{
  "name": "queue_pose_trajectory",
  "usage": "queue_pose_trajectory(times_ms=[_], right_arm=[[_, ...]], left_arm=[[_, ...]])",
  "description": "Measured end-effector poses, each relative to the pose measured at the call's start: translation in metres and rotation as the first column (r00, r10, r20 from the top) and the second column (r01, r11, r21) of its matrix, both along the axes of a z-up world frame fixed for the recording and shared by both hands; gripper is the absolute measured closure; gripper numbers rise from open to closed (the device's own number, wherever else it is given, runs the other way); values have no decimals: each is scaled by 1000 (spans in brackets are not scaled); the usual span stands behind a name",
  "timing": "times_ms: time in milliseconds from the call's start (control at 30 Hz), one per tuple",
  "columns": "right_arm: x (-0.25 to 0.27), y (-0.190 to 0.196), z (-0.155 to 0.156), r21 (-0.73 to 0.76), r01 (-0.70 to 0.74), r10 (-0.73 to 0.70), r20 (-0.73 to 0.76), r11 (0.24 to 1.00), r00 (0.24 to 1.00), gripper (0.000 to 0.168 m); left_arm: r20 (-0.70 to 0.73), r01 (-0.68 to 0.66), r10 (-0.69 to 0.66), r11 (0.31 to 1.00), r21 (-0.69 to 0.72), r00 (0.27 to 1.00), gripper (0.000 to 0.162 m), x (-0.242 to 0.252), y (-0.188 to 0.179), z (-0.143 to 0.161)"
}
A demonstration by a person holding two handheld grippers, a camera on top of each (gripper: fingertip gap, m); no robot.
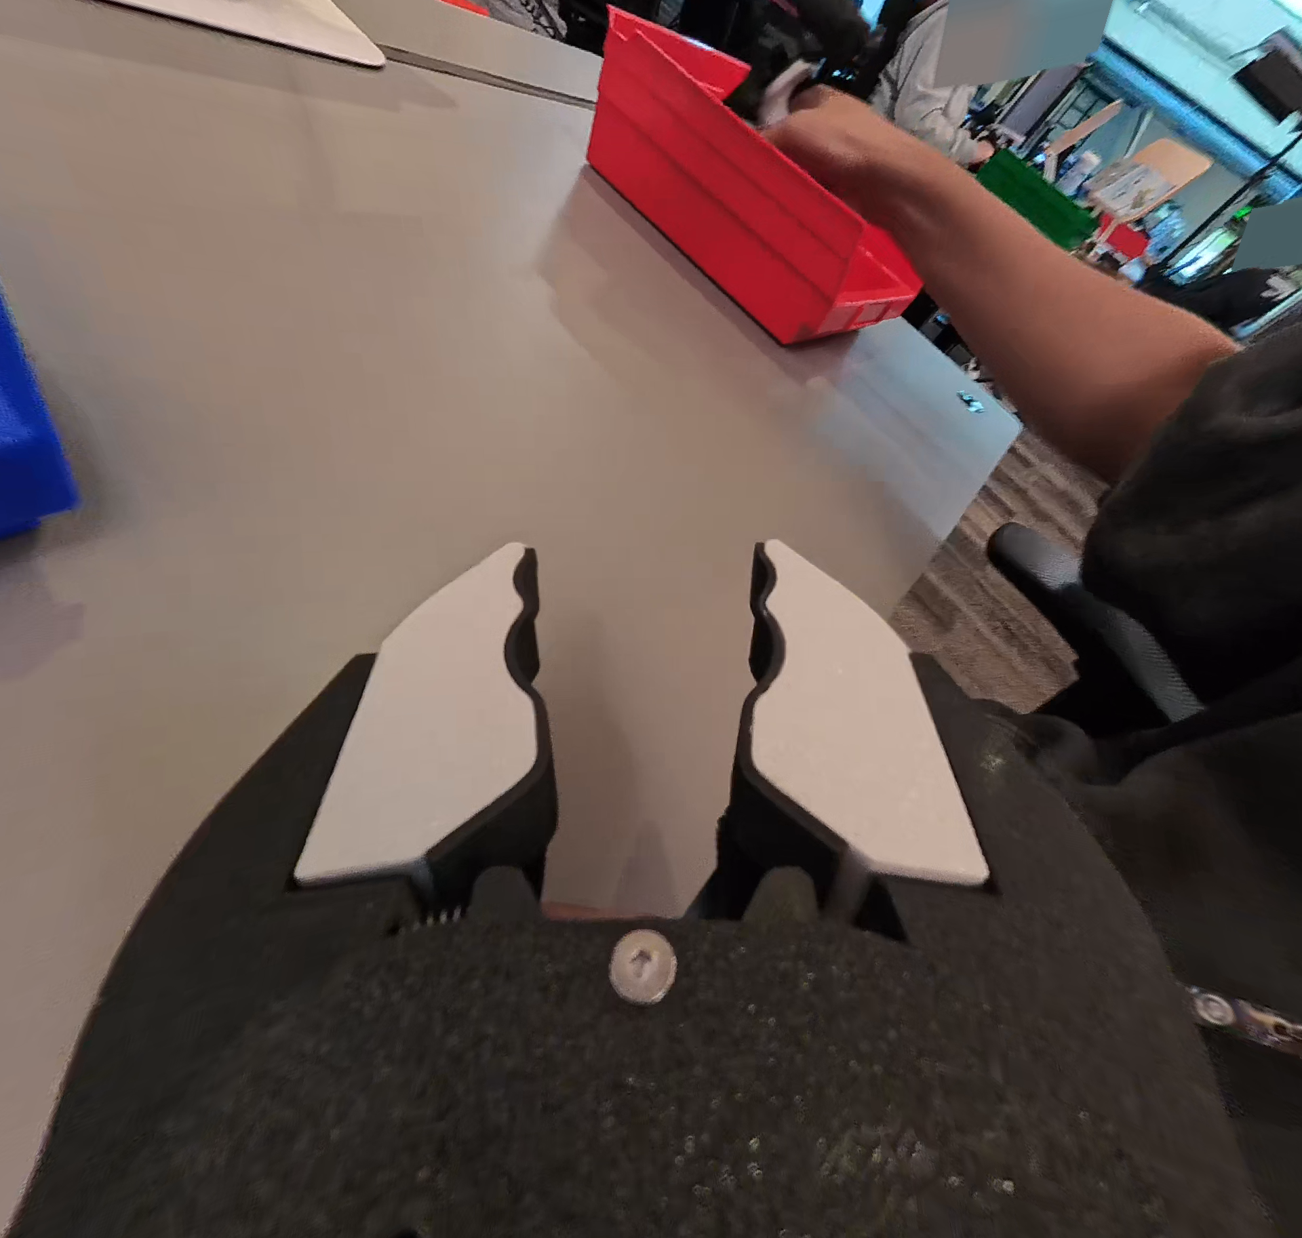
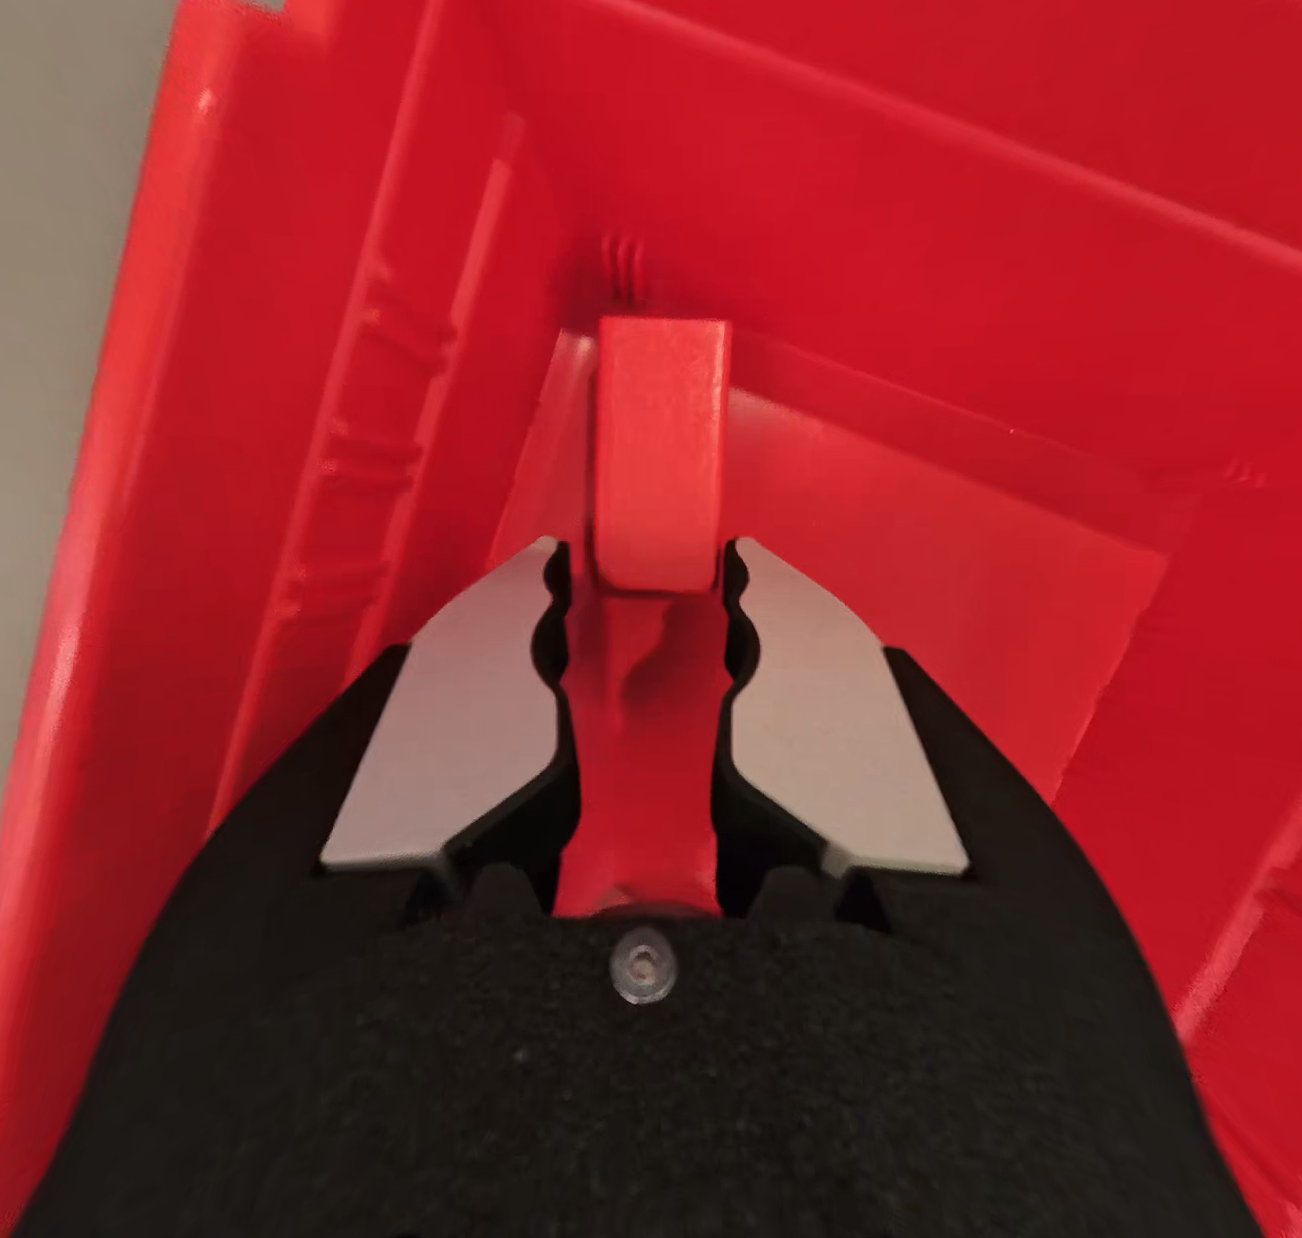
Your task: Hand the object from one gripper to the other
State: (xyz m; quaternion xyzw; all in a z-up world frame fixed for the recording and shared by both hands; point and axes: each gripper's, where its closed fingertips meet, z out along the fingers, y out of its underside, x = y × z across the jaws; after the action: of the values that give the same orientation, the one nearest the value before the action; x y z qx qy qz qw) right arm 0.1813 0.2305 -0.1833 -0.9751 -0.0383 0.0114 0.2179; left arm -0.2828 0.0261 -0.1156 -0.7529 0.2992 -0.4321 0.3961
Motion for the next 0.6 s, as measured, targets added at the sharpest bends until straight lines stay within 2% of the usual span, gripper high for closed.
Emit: queue_pose_trajectory(times_ms=[67,167,233,300,367,433,500,600], right_arm=[[10,-19,15,3,-20,20,87,1000,996,123],[23,-61,62,157,-14,-21,215,988,976,113],[13,-98,91,274,-3,-49,183,962,982,109],[-25,-133,105,402,-32,10,56,915,998,112],[-72,-165,102,484,-71,109,-50,872,993,114],[-112,-192,88,530,-91,177,-113,843,978,114],[-144,-211,76,572,-80,220,-180,816,959,114],[-175,-225,66,597,-86,280,-240,798,929,115]], left_arm=[[-42,-26,28,999,38,999,105,-9,5,3],[-80,-48,58,991,122,995,106,-27,10,26],[-119,-12,28,990,137,992,105,-39,11,49],[-239,-8,40,991,132,970,104,-55,23,65],[-401,-39,83,992,118,912,98,-77,44,74],[-485,-104,142,989,105,863,102,-95,71,88],[-548,-126,124,991,35,827,103,-104,96,92],[-678,-29,54,998,49,733,100,-108,146,82]])
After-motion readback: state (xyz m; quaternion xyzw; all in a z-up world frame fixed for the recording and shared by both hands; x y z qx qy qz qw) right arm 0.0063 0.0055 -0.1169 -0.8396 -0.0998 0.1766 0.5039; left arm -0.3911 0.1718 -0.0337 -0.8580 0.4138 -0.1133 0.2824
